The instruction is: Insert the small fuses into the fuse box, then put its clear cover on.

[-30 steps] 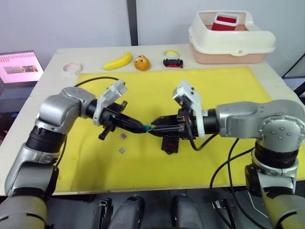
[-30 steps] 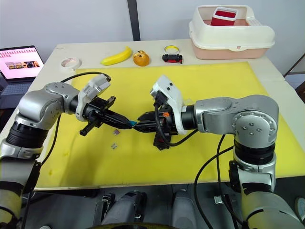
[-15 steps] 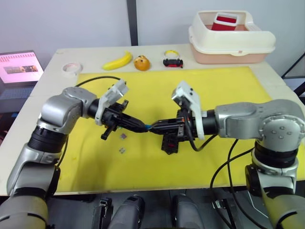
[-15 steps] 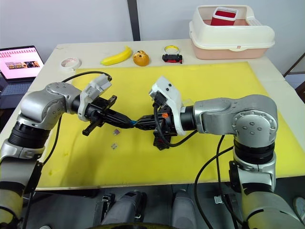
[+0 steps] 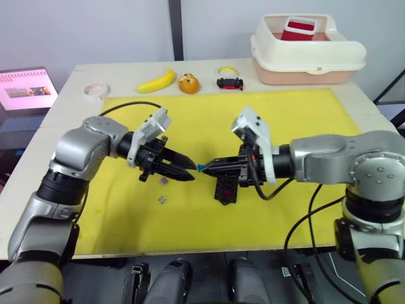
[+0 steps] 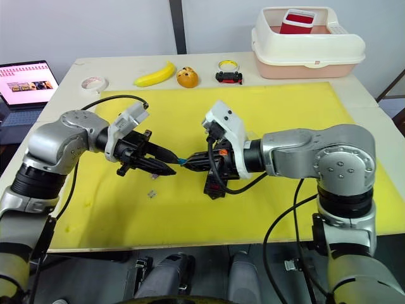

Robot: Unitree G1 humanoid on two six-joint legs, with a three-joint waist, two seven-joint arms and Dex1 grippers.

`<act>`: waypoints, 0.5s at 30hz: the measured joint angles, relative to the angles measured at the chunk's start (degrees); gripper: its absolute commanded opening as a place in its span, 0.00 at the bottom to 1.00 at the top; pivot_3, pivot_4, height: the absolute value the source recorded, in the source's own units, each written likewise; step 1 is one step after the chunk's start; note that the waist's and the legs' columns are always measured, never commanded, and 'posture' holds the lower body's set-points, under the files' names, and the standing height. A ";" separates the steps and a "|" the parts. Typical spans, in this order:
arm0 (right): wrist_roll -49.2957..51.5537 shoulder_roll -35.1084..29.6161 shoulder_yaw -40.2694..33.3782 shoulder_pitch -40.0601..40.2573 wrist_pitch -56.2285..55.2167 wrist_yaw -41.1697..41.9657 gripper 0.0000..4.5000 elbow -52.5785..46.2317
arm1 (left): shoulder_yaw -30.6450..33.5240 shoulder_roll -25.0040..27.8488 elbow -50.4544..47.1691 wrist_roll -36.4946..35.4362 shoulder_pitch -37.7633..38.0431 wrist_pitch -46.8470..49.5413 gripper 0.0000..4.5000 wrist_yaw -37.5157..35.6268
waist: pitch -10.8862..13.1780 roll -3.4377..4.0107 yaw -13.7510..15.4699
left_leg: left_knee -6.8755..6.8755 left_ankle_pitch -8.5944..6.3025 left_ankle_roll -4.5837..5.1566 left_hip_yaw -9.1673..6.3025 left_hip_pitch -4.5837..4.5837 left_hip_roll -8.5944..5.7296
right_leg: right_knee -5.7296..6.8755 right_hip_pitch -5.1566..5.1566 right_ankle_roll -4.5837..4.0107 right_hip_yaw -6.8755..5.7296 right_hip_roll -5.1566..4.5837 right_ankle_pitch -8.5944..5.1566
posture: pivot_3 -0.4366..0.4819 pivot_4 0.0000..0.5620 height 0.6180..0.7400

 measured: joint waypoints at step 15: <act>-34.43 -15.42 13.24 15.50 -33.34 25.99 0.00 -0.25 | -3.46 -3.69 -2.64 9.47 7.86 -12.01 0.99 8.09 | 0.01 -0.02 0.14 | 0.02 -0.01 0.01 0.06 0.00 0.00 | -0.04 0.03 0.03 0.01 -0.01 -0.02 | 0.48 0.27 1.00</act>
